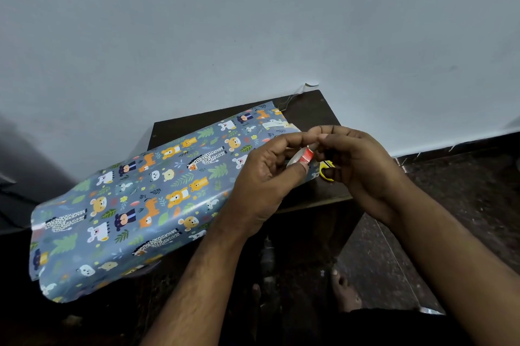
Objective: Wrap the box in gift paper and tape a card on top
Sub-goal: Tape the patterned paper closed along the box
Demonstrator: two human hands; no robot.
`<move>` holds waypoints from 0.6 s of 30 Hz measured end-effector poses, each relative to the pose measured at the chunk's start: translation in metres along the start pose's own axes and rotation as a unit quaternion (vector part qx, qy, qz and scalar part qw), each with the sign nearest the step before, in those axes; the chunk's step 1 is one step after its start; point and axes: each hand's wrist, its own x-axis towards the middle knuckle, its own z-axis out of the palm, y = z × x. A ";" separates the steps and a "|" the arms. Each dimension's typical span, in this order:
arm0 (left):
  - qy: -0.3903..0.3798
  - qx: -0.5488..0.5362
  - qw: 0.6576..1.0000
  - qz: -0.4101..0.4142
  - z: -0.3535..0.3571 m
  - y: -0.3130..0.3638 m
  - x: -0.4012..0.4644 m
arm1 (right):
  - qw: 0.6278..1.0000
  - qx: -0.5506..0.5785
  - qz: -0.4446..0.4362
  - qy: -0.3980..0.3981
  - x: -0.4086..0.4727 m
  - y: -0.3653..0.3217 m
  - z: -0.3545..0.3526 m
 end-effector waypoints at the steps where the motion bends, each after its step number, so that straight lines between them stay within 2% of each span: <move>1: 0.006 -0.003 1.000 -0.002 0.000 -0.001 0.000 | 1.000 0.013 0.006 -0.007 0.000 0.000 -0.001; 3: 0.019 -0.006 1.000 -0.007 -0.001 -0.003 0.000 | 0.998 0.065 0.010 -0.008 0.001 -0.001 -0.003; 5: 0.024 -0.003 1.000 -0.009 -0.002 -0.005 0.000 | 0.995 0.093 0.002 0.037 0.002 -0.003 -0.007; 6: 0.025 -0.001 1.000 -0.010 -0.002 -0.005 0.000 | 0.996 0.050 -0.013 0.078 0.003 -0.003 -0.008; 7: 0.025 -0.001 1.000 -0.012 -0.002 -0.004 0.000 | 0.991 -0.048 -0.034 0.124 0.004 -0.001 -0.011; 8: 0.024 -0.001 1.000 -0.014 -0.001 -0.004 0.000 | 0.968 -0.179 -0.060 0.163 0.006 0.003 -0.014; 9: 0.023 0.000 1.000 -0.015 0.000 -0.003 -0.001 | 0.931 -0.309 -0.082 0.177 0.008 0.009 -0.016; 11: 0.016 0.007 1.000 -0.015 0.001 -0.003 -0.002 | 0.868 -0.463 -0.086 0.160 0.012 0.020 -0.019; 14: 0.008 0.025 1.000 -0.014 0.002 -0.006 -0.002 | 0.820 -0.555 -0.056 0.128 0.016 0.032 -0.022; 18: 0.007 0.045 0.999 -0.010 0.002 -0.006 -0.003 | 0.773 -0.618 -0.024 0.141 0.019 0.033 -0.017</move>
